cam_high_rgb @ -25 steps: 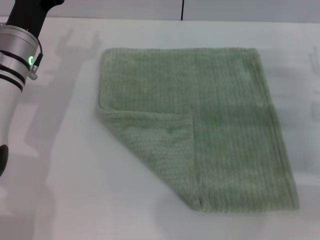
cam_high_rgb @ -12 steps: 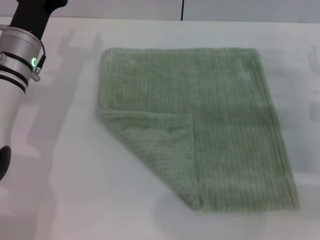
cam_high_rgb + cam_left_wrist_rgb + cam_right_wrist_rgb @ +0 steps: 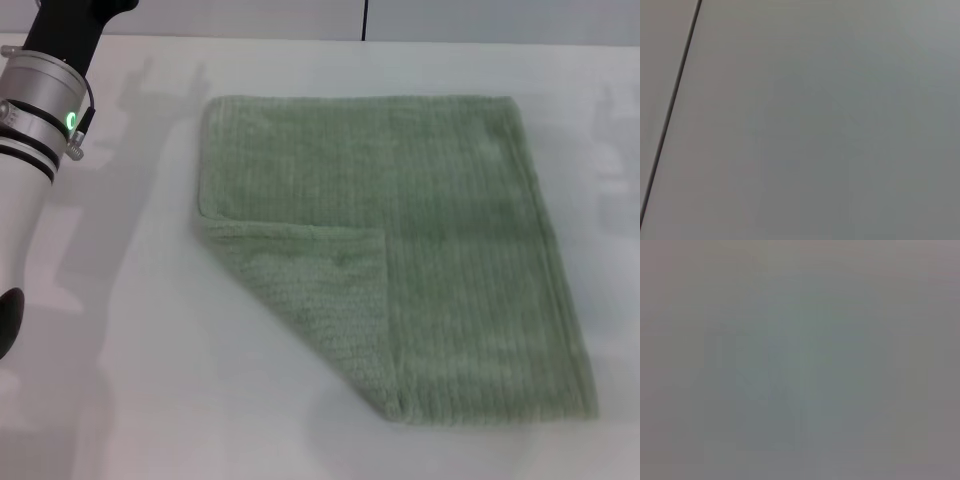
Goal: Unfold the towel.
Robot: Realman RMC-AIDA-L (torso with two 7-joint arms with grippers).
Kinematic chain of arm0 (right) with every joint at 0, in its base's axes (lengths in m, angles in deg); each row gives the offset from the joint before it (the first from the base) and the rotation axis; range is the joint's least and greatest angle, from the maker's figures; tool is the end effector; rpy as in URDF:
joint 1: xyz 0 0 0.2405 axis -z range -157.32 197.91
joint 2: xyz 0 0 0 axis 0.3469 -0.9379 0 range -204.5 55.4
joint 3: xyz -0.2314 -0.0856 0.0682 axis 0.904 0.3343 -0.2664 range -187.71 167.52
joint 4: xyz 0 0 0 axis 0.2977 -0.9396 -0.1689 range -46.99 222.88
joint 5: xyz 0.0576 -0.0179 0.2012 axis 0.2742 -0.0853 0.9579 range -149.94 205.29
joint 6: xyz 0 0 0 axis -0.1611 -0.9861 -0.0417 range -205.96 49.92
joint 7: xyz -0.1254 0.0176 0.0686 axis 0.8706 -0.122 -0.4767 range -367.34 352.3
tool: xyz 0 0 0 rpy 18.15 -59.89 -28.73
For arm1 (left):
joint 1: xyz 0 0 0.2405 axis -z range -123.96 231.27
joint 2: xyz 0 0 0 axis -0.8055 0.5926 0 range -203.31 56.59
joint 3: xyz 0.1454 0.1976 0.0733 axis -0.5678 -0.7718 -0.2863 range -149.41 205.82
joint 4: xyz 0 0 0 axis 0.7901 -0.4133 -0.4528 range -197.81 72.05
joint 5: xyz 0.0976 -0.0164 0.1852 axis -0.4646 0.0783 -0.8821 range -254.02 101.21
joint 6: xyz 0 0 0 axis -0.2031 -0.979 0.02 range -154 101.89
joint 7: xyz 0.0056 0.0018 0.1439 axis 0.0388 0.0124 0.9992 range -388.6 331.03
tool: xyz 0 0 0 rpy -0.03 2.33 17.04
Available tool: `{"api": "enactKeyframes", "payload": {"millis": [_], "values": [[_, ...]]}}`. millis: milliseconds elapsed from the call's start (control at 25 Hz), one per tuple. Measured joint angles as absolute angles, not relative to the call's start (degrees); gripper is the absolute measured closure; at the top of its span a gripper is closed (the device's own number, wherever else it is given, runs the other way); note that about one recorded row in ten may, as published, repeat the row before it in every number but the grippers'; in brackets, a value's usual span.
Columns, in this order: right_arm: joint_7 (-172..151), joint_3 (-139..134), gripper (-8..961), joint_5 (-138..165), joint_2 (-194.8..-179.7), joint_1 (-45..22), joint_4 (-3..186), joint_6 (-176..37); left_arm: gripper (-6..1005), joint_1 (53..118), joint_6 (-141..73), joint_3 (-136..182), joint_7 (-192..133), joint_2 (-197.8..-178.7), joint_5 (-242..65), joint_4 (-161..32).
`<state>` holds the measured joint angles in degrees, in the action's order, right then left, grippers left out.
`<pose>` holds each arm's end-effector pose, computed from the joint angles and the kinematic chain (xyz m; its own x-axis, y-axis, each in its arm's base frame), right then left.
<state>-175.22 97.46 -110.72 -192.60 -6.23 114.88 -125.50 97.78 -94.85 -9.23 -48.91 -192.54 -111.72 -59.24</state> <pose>0.2929 0.3937 0.0115 0.7925 0.0456 -0.6082 -0.6091 0.0072 -0.7931 -0.2559 0.4125 0.0079 0.5411 -0.1688 0.8238 0.7988 -0.2032 -0.5663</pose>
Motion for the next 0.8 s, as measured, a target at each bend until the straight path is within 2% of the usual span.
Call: {"api": "enactKeyframes", "payload": {"millis": [200,520,800], "values": [[-170.5,95.1,671,-111.6,-191.52,-4.6,125.1,-110.7,223,97.8,-94.8,-9.2,-48.7,-192.54,-111.7,-59.6],[-159.5,84.4,893,-111.7,-192.33,-1.1,146.6,-77.1,224,97.8,-94.8,-9.3,-48.6,-192.54,-111.7,-59.8],[-159.7,72.8,955,-111.7,-192.83,-3.9,155.7,-46.5,226,97.8,-94.9,-9.2,-48.6,-192.54,-111.7,-59.9]]}}
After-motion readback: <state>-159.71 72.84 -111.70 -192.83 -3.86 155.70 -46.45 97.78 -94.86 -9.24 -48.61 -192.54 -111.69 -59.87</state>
